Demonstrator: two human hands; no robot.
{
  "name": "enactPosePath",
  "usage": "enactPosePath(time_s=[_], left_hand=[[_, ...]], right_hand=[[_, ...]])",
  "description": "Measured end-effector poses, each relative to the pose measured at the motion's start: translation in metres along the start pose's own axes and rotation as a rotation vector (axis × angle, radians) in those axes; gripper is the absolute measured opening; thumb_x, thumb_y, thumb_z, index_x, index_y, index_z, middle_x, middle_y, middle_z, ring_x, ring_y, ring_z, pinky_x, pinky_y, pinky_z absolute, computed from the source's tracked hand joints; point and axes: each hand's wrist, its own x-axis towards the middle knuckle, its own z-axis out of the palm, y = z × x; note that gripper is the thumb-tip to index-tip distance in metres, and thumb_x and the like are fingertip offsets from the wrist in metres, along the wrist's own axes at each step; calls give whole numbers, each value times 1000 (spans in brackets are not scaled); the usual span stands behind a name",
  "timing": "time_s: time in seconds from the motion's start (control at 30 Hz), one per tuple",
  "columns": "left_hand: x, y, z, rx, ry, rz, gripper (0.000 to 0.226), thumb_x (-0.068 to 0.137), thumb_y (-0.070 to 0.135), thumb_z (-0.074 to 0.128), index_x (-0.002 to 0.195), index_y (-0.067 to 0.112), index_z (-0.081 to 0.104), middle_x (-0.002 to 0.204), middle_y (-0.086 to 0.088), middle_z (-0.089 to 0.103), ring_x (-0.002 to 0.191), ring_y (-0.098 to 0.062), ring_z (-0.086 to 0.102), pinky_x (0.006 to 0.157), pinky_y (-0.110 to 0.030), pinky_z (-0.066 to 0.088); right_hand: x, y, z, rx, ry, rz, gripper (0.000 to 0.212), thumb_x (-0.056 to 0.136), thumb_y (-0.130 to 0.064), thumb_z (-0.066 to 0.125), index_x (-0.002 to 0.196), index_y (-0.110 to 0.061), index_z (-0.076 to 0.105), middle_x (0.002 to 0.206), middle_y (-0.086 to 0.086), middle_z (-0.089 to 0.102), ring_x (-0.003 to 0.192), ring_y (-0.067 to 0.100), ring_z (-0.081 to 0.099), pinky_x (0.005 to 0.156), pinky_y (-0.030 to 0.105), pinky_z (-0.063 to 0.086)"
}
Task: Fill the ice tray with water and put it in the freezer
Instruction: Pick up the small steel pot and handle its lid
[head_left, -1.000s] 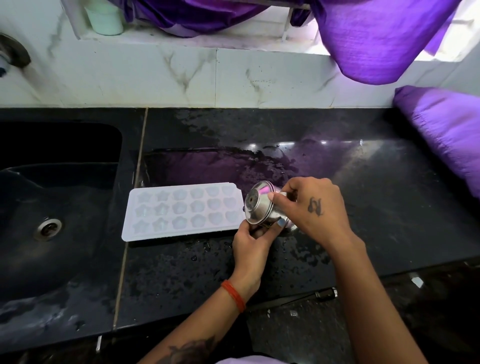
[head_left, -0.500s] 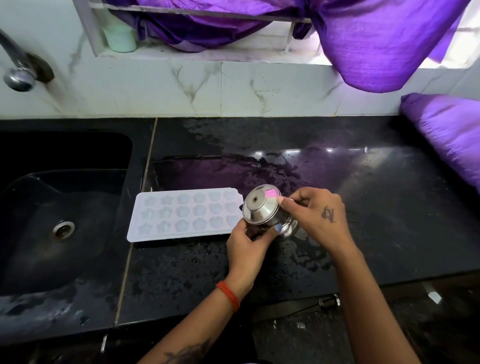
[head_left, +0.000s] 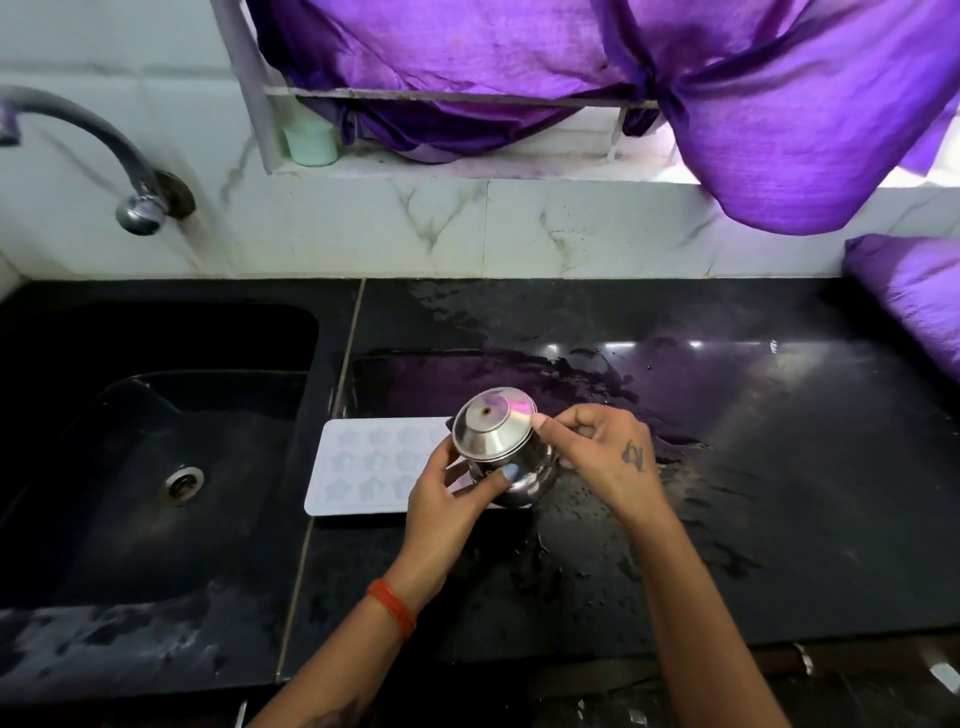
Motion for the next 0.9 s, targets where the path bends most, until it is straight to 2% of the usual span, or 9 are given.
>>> enactPosePath(time_s=[0.07,0.13,0.3,0.4,0.47,0.57,0.63,0.73,0.9], left_hand=[[6,3,-15,-21,0,32,59,71,22,79,125,27,54,117,14,63,110,0,56,80,-8,48],[14,6,-30,-32,8,55,59,72,17,77,125,24,53,118,13,63,110,-1,57,79,-8,48],[40,14,-62,-37,65,90,63,68,13,80,125,18,53,118,6,63,109,-6,58,74,-8,49],[59,17,-76,-22,106,96,63,66,11,82,122,16,53,114,5,63,104,-5,59,70,-9,49],[74,19,-84,-9,132,95,63,65,12,83,121,16,53,113,4,63,102,-4,59,75,-15,50],[99,18,-95,-2,163,73,64,61,13,86,117,17,54,111,-1,65,100,-12,63,88,-35,53],[119,19,-101,14,177,58,65,58,15,88,113,20,54,110,-2,66,100,-15,63,91,-40,52],[149,22,-107,31,198,62,65,55,17,89,110,18,55,110,-4,66,100,-17,63,91,-41,52],[196,30,-115,44,228,69,66,59,11,87,116,11,52,109,-5,63,99,-17,61,88,-33,51]], right_hand=[[5,-3,12,67,-46,-3,25,77,-44,70,65,-23,70,60,-5,69,66,14,68,75,43,56],[11,-9,25,125,-79,-5,22,77,-44,70,67,-24,70,64,-3,71,71,16,69,76,47,56],[28,-28,57,235,-115,14,25,78,-39,71,68,-16,69,68,3,71,73,21,68,79,48,55],[42,-36,75,297,-130,46,21,81,-30,71,67,-14,67,69,5,70,67,15,64,80,46,56],[54,-42,87,330,-142,64,20,82,-26,70,70,-11,66,68,6,68,66,13,63,79,44,55],[76,-48,102,353,-159,97,19,84,-22,68,75,-6,65,70,6,66,69,14,62,79,40,56],[92,-52,112,348,-163,110,17,84,-21,68,76,-6,65,72,7,66,72,15,62,79,39,56],[117,-57,126,340,-161,118,16,86,-21,67,79,-5,66,73,6,66,74,15,62,80,38,56],[160,-64,149,314,-123,104,14,86,-19,65,83,-5,66,74,5,66,75,15,63,82,40,56]])
